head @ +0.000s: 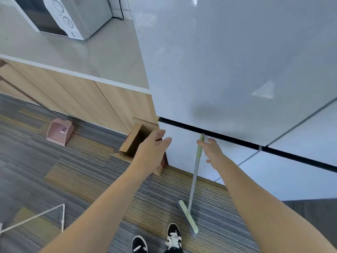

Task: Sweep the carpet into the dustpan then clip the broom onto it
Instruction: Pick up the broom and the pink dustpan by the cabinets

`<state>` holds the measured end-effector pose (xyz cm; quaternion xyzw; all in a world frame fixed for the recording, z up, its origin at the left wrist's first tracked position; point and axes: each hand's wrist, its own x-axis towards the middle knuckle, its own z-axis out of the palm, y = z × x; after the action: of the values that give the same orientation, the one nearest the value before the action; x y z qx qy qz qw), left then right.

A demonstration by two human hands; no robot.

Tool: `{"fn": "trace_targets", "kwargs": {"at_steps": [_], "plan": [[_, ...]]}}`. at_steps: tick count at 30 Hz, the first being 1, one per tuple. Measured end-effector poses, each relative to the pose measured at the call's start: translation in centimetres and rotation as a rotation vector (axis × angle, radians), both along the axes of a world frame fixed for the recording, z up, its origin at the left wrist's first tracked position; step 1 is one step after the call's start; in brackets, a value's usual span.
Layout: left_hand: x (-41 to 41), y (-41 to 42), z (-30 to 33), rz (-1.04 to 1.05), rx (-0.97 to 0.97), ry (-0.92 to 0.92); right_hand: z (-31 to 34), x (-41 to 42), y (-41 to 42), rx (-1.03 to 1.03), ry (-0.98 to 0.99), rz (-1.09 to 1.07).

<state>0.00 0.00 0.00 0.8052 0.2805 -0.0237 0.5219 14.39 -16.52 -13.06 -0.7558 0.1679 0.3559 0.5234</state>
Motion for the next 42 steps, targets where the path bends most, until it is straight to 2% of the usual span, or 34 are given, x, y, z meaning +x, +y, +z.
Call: {"fn": "trace_targets", "kwargs": {"at_steps": [6,11,20,25,32,42], "plan": [[-3.5,2.9,-1.8,0.087,0.027,0.096,-2.5,2.1,1.8,-0.272,-0.121,0.176],[-4.8,5.1,-2.2,0.153,0.037,0.154,-2.8,0.0,3.1,-0.248,-0.229,0.326],[-5.9,6.2,-3.4,0.219,0.014,0.165,0.0,-6.1,5.8,-0.339,-0.479,0.774],[-7.3,8.5,-3.6,0.286,-0.015,0.149,3.5,-7.6,10.0,-0.24,-0.573,0.895],[-9.9,14.1,-2.5,0.43,-0.041,0.086,8.8,-9.2,20.5,-0.049,-0.742,1.099],[-15.6,25.3,-1.1,0.561,-0.078,-0.064,13.0,-15.3,37.1,0.116,-0.803,1.3]]}}
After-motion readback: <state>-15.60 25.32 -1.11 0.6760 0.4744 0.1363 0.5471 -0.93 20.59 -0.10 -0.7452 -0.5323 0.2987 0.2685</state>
